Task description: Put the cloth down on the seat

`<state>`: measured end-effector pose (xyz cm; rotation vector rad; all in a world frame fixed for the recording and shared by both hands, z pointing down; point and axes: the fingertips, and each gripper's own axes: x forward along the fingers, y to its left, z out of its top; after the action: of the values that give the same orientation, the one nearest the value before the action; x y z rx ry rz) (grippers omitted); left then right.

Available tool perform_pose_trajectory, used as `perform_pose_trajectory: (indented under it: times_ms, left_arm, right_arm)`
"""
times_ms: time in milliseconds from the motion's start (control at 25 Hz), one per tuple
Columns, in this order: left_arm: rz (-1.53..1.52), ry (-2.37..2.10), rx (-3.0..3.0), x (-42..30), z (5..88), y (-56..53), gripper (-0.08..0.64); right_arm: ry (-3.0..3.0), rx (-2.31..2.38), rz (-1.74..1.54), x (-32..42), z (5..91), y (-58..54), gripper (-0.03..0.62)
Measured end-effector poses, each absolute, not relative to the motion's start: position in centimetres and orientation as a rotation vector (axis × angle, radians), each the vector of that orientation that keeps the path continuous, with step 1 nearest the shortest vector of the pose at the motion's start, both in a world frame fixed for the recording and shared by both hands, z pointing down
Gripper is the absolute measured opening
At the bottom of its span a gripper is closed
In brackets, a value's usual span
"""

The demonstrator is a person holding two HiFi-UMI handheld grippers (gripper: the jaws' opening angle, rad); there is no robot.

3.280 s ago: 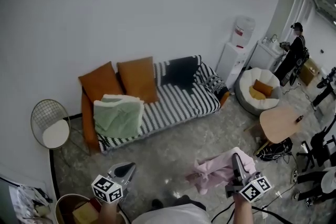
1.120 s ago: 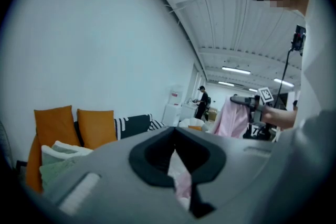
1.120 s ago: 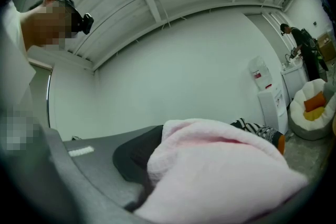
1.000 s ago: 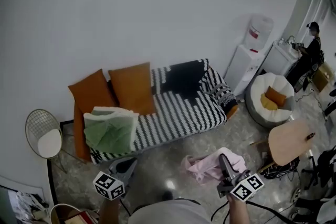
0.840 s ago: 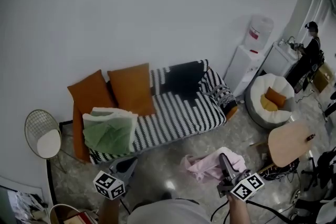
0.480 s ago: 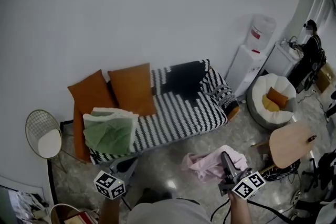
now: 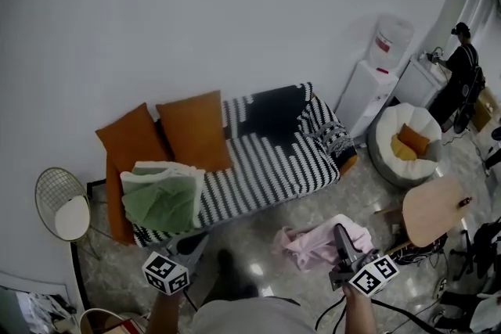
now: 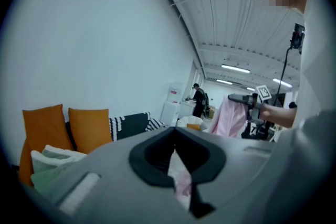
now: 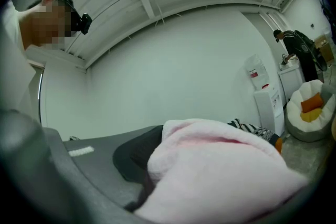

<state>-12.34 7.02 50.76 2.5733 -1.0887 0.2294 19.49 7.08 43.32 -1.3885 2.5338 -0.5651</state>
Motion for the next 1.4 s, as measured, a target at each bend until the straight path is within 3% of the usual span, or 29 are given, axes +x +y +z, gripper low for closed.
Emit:
perform_pose_trajectory:
  times_ms: [1400]
  left_arm:
    - [0.293, -0.770, 2.668, -15.7, 53.0, -21.3, 0.001]
  right_arm:
    - [2.381, -1.653, -0.511, 13.7, 41.6, -15.4, 0.026]
